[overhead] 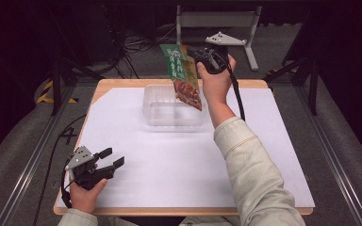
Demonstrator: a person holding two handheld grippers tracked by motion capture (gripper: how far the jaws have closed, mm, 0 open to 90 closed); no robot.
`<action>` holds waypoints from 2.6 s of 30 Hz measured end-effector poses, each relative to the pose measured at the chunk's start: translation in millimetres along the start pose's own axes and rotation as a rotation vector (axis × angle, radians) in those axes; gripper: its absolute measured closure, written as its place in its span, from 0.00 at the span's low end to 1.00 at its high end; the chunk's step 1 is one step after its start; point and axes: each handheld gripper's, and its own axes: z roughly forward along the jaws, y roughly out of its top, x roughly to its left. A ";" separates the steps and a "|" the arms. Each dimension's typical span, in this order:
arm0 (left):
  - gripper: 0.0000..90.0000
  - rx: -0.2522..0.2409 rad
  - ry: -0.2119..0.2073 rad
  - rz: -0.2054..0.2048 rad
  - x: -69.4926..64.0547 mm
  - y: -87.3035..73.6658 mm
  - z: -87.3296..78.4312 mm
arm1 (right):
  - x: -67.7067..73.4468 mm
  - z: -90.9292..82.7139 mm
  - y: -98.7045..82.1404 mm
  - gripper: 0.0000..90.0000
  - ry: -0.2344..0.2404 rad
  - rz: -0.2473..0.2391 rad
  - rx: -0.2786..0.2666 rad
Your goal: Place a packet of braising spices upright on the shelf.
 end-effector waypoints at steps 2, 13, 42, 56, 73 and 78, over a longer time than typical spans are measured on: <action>0.39 0.002 0.002 0.001 -0.1 0.1 0.4 | -2.6 -0.7 -4.7 1.00 0.013 0.000 -0.004; 0.39 0.003 -0.001 0.004 -0.2 0.6 1.8 | -15.3 0.4 -30.8 1.00 0.029 0.056 -0.003; 0.39 0.020 0.002 0.021 -2.2 2.5 6.6 | -18.3 -42.7 -59.8 1.00 0.004 0.008 0.036; 0.39 0.028 0.001 0.022 -3.8 2.5 8.8 | -19.5 -64.9 -77.0 1.00 -0.014 0.019 0.068; 0.39 0.032 0.000 0.018 -3.4 2.0 10.2 | -23.5 -65.9 -73.5 0.86 0.000 0.054 0.056; 0.39 0.034 -0.005 0.022 -3.5 2.2 12.1 | -21.7 -74.6 -67.7 0.68 0.002 0.033 0.056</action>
